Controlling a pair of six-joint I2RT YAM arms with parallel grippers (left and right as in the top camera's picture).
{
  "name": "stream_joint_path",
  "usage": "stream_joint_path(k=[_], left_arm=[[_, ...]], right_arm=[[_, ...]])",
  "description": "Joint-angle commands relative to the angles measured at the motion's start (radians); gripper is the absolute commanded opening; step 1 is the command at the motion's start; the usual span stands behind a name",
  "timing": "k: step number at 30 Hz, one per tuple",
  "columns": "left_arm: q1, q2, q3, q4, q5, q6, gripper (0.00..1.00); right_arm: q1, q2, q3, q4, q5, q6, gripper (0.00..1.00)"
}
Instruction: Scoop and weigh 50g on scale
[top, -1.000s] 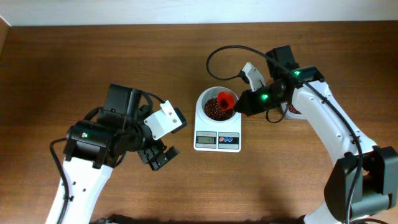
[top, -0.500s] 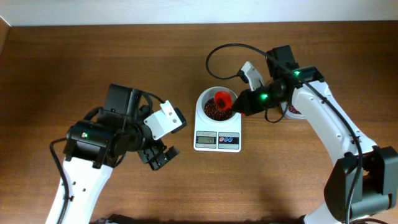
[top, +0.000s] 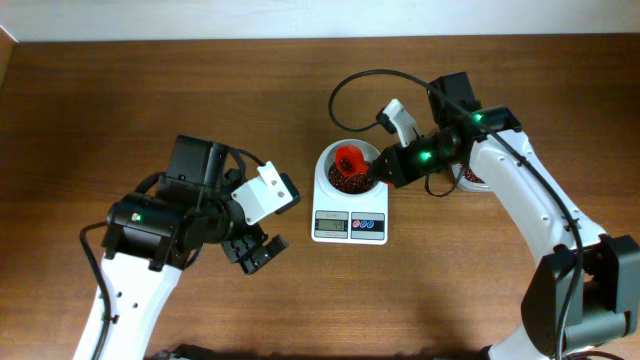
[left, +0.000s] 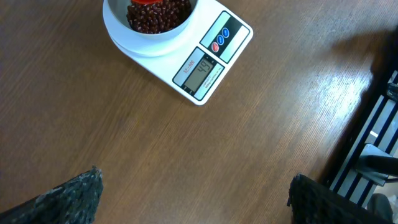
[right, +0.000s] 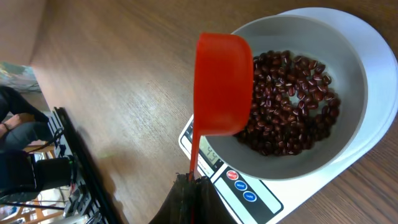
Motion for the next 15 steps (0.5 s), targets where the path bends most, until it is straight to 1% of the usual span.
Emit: stream_joint_path(k=[1, 3, 6, 7, 8, 9, 10, 11, 12, 13, 14, 15], left_arm=[[0.006, -0.002, 0.019, 0.0, 0.014, 0.016, 0.99], [0.006, -0.002, 0.019, -0.001, 0.014, 0.016, 0.99], [0.006, -0.002, 0.019, 0.0, 0.014, 0.016, 0.99], [0.006, -0.002, 0.019, -0.001, 0.014, 0.016, 0.99], [0.006, -0.002, 0.019, -0.001, 0.014, 0.016, 0.99], [0.006, -0.002, 0.019, -0.001, 0.014, 0.016, 0.99], [0.006, -0.002, 0.019, -0.001, 0.014, 0.016, 0.99], [0.006, -0.002, 0.019, 0.0, 0.014, 0.016, 0.99], [0.006, -0.002, 0.019, 0.0, 0.014, 0.016, 0.99], [0.006, -0.002, 0.019, -0.001, 0.014, 0.016, 0.99], [0.006, -0.002, 0.019, -0.001, 0.014, 0.016, 0.99], [0.006, -0.002, 0.019, 0.0, 0.014, 0.016, 0.99]], right_arm=[[-0.001, -0.017, 0.017, -0.027, 0.202, 0.116, 0.04], [-0.001, -0.017, 0.017, -0.01, 0.131, 0.109, 0.04], [-0.001, -0.017, 0.017, -0.007, 0.119, 0.109, 0.04], [-0.001, -0.017, 0.017, -0.008, 0.082, 0.092, 0.04], [-0.001, -0.017, 0.017, -0.008, 0.042, 0.026, 0.04], [-0.001, -0.012, 0.017, -0.024, 0.185, 0.103, 0.04], [-0.001, -0.011, 0.017, -0.035, 0.179, 0.109, 0.04], [-0.001, -0.011, 0.017, -0.03, 0.066, 0.037, 0.04], [-0.002, -0.011, 0.017, -0.028, 0.022, -0.013, 0.04], [-0.002, -0.008, 0.017, -0.035, 0.134, 0.073, 0.04], [-0.002, -0.008, 0.017, -0.025, 0.057, 0.028, 0.04], [-0.002, -0.008, 0.017, -0.018, 0.113, 0.07, 0.04]])
